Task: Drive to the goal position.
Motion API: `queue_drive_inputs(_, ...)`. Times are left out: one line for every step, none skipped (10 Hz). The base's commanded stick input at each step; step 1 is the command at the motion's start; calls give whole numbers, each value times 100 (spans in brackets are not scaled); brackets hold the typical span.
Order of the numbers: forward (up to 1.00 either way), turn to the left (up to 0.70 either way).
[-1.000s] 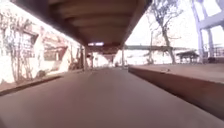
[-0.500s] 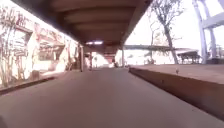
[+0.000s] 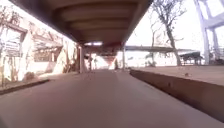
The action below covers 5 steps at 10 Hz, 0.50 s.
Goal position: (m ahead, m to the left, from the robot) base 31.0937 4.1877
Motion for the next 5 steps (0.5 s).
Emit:
queue_drive_inputs(85,32)
queue_drive_inputs(85,19)
queue_drive_inputs(85,5)
queue_drive_inputs(85,0)
queue_drive_inputs(85,0)
